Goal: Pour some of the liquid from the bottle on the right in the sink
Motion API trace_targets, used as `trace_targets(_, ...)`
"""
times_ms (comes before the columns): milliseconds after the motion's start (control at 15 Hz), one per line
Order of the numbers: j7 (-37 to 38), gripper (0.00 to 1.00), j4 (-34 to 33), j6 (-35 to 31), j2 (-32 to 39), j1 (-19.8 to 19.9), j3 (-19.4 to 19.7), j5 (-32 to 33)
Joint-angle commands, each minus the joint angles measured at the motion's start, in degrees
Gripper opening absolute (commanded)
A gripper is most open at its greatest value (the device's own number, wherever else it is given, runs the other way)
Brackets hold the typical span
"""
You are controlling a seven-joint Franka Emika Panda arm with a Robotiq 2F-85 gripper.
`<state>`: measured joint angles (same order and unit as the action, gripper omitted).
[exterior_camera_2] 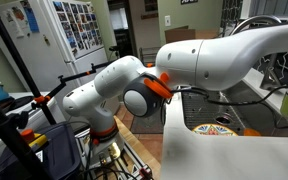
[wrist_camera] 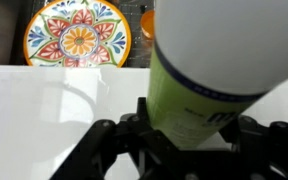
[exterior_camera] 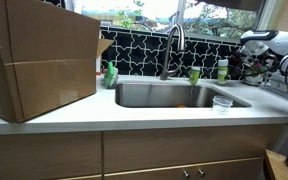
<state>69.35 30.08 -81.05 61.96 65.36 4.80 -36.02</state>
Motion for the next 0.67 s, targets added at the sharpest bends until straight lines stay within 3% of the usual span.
trace_targets(0,-2.6,0.41,-5.5,5.7,-0.5,-0.7,-0.1,10.0)
trace_targets(67,-3.8,0.41,-6.7,7.1,-0.8,-1.1,-0.5,12.8)
trace_targets(200,-7.2,0.41,-2.5,6.7,-5.0,-3.1,0.2,17.8)
trace_targets(600,-13.3,0.41,-3.7,6.4,-8.9,-10.4,3.8,30.7)
